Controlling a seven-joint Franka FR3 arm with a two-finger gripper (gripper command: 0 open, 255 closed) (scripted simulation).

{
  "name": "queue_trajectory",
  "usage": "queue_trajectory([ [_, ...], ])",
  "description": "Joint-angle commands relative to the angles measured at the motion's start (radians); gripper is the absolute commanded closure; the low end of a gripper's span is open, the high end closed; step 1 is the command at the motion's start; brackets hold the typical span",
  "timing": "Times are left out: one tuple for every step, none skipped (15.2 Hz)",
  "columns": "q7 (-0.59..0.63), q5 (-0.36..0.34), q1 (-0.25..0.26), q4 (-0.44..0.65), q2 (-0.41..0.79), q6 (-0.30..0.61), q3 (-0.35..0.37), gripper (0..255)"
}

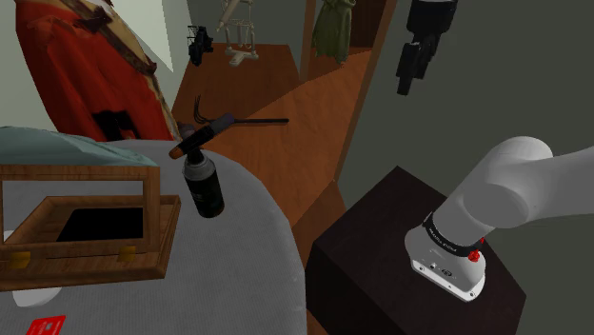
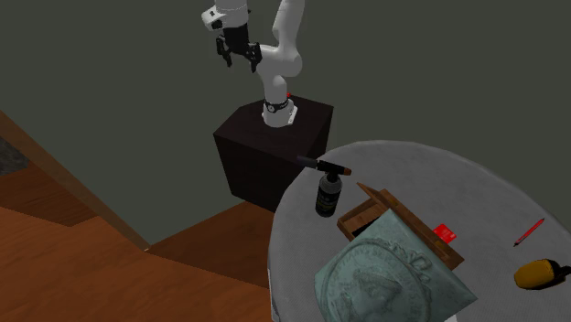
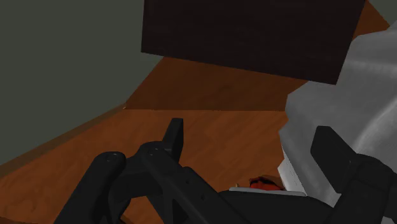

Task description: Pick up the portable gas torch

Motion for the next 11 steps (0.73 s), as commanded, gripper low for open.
queue_trajectory([
  [0.0,0.0,0.0,0.0,0.0,0.0,0.0,0],
  [0.055,0.026,-0.003,-0.008,-0.012,-0.001,0.028,0],
  [0.109,0.052,-0.006,-0.015,-0.021,-0.001,0.056,0],
  [0.164,0.079,-0.01,-0.02,-0.029,0.001,0.085,0],
  [0.218,0.106,-0.014,-0.024,-0.034,0.003,0.115,0],
  [0.273,0.133,-0.018,-0.025,-0.037,0.007,0.145,0],
  [0.327,0.16,-0.023,-0.025,-0.038,0.011,0.175,0],
  [0.382,0.186,-0.028,-0.023,-0.036,0.017,0.206,0],
  [0.437,0.212,-0.033,-0.019,-0.033,0.024,0.237,0],
  [0.491,0.237,-0.04,-0.013,-0.027,0.032,0.268,0],
  [0.545,0.261,-0.047,-0.006,-0.019,0.041,0.3,0],
])
